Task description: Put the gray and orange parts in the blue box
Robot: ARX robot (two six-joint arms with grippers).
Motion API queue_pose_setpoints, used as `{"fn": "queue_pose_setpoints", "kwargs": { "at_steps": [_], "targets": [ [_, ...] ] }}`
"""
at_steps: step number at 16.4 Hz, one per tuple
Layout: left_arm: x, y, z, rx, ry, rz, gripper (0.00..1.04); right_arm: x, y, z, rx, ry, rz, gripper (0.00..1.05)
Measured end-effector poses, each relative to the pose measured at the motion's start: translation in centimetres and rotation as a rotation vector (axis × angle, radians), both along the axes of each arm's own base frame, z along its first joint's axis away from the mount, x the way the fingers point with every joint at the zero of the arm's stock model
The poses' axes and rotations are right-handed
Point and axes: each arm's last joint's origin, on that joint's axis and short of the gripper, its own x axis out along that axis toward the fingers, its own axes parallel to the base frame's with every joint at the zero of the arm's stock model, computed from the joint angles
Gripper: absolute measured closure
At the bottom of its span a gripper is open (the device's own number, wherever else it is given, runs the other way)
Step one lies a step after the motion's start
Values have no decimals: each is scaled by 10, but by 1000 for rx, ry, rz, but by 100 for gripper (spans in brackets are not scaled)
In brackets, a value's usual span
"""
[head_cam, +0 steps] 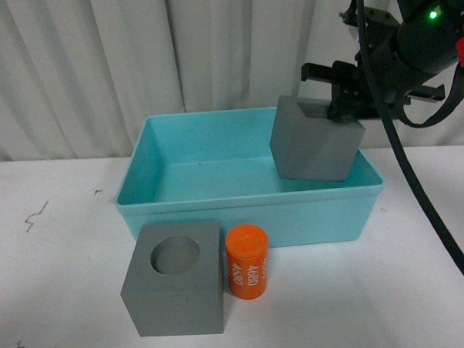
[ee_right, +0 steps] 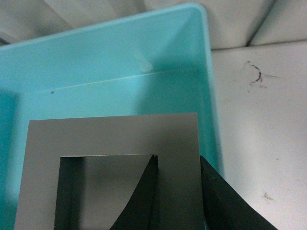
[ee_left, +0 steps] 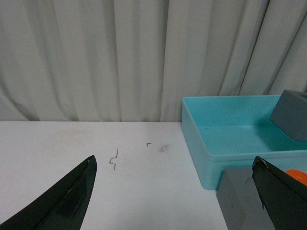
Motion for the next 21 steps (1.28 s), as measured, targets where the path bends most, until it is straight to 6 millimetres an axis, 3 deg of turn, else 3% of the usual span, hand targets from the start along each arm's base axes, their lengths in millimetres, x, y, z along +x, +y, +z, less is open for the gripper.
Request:
{"fn": "queue_pose_setpoints", "kwargs": {
  "at_steps": [4,5,9,12,14,16,17,19,21],
  "targets": [
    [0,0,0,0,0,0,7,2,-2,-7,-44,21,-39,86],
    [0,0,0,0,0,0,7,2,-2,-6,-46,16,-40,81],
    [0,0,0,0,0,0,7,2,-2,5,-29,-40,-39,37],
    [0,0,0,0,0,0,7,-17,-11,50,39,-205,-40,5],
    [0,0,0,0,0,0,7,-56,-18,94,100,-404,-11,7],
    [0,0,0,0,0,0,7,-111,-26,114,132,-592,49,7],
    [0,0,0,0,0,-2,7,-146,-30,113,23,-755,-58,19],
    [0,0,0,0,0,1,7,-209,-57,89,-135,-854,-197,43],
    [0,0,0,0,0,-1,7,-238,-72,53,-185,-805,-203,68]
  ]
}}
